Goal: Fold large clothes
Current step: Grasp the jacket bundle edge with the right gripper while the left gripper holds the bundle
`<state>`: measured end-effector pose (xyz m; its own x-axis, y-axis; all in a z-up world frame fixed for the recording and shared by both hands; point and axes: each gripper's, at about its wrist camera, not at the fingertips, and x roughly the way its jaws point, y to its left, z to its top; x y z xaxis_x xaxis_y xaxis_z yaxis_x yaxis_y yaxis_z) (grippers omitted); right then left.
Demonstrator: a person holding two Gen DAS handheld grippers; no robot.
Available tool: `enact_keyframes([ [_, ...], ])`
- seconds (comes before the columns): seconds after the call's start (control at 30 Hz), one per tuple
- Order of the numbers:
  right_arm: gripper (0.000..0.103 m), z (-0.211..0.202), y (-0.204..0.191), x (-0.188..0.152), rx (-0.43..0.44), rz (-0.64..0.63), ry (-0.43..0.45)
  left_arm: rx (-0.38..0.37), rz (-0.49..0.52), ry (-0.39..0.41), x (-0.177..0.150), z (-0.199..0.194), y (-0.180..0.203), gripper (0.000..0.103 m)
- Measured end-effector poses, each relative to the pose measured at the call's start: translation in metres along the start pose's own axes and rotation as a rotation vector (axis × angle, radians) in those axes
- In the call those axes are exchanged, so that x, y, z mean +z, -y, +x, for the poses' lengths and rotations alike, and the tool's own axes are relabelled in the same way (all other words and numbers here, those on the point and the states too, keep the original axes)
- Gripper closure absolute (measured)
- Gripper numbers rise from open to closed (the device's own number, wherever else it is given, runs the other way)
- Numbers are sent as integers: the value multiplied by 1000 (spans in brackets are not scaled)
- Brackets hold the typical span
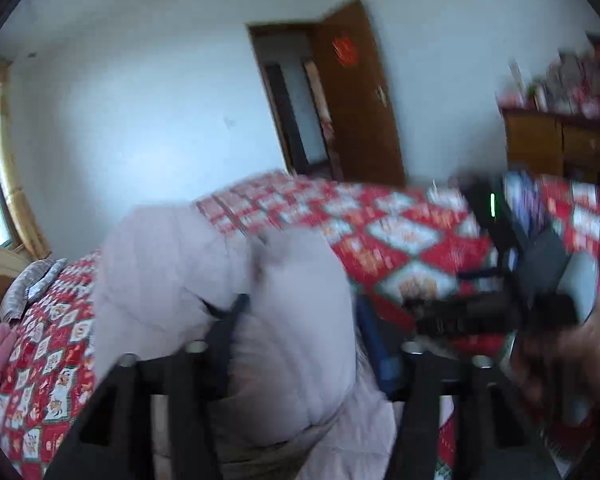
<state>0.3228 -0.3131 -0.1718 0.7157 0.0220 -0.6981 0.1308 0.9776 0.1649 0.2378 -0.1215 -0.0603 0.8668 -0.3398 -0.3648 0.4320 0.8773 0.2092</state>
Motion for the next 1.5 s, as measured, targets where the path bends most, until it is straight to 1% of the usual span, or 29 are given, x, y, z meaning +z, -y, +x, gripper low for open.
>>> enact_keyframes([
  [0.03,20,2,-1,-1,3,-1,-6,30,-41,50,6,-13,-13,12],
  [0.07,20,3,-2,-2,6,-6,-10,48,-100,113,14,-28,-32,8],
  [0.13,20,5,-7,-4,12,-21,-13,63,-184,191,22,-46,-61,7],
  [0.17,20,5,-9,-5,16,-26,-14,88,-235,234,25,-54,-79,6],
  [0.2,20,5,-11,-4,14,-27,-10,147,-266,263,25,-57,-95,2],
  [0.23,20,3,-12,-4,9,-24,-1,230,-278,256,23,-51,-110,1],
  [0.27,20,-1,-14,-2,10,-19,12,308,-281,188,17,-33,-130,1],
  [0.33,20,-7,-16,3,20,-16,33,405,-316,77,-2,3,-163,1],
  [0.37,20,-9,-18,4,20,-23,39,405,-342,24,-13,22,-177,1],
  [0.4,20,-12,-21,7,18,-33,44,369,-356,-21,-22,39,-186,1],
  [0.47,20,-17,-23,11,10,-38,62,282,-372,-151,-37,77,-190,1],
  [0.5,20,-19,-23,13,8,-34,70,232,-381,-165,-40,85,-185,2],
  [0.57,20,-29,-20,21,-2,-9,113,156,-366,-136,-37,91,-164,2],
  [0.6,20,-33,-19,25,-9,2,133,130,-323,-121,-29,94,-148,2],
  [0.63,20,-40,-17,31,-22,18,161,119,-274,-118,-24,97,-135,2],
  [0.67,20,-44,-16,37,-36,29,179,128,-189,-128,-17,103,-113,2],
  [0.73,20,-51,-18,50,-46,42,205,154,-95,-140,-8,114,-88,2],
  [0.8,20,-53,-25,63,-50,37,209,149,-64,-156,-3,124,-73,2],
  [0.9,20,-53,-46,79,-51,1,217,143,-54,-166,-4,130,-63,1],
  [0.97,20,-43,-53,89,-21,25,193,151,-49,-166,-5,131,-60,1],
  [1.03,22,-29,-58,97,1,66,166,159,-58,-163,-9,128,-68,1],
  [1.1,23,-12,-63,101,22,99,130,191,-97,-141,-7,115,-78,1],
  [1.13,23,-7,-65,101,18,100,118,216,-127,-123,-4,108,-86,1],
  [1.23,23,6,-75,94,-31,57,87,251,-210,-93,2,97,-111,1],
  [1.3,23,17,-76,86,-73,25,60,278,-226,-125,4,105,-125,1],
  [1.33,23,23,-74,82,-84,23,47,303,-225,-149,2,113,-130,1],
  [1.37,23,26,-72,79,-89,27,37,309,-228,-181,-2,123,-136,1],
  [1.43,23,36,-66,73,-105,34,20,271,-242,-230,-11,140,-139,1],
  [1.5,23,44,-62,69,-116,37,8,248,-256,-245,-16,148,-138,1],
])
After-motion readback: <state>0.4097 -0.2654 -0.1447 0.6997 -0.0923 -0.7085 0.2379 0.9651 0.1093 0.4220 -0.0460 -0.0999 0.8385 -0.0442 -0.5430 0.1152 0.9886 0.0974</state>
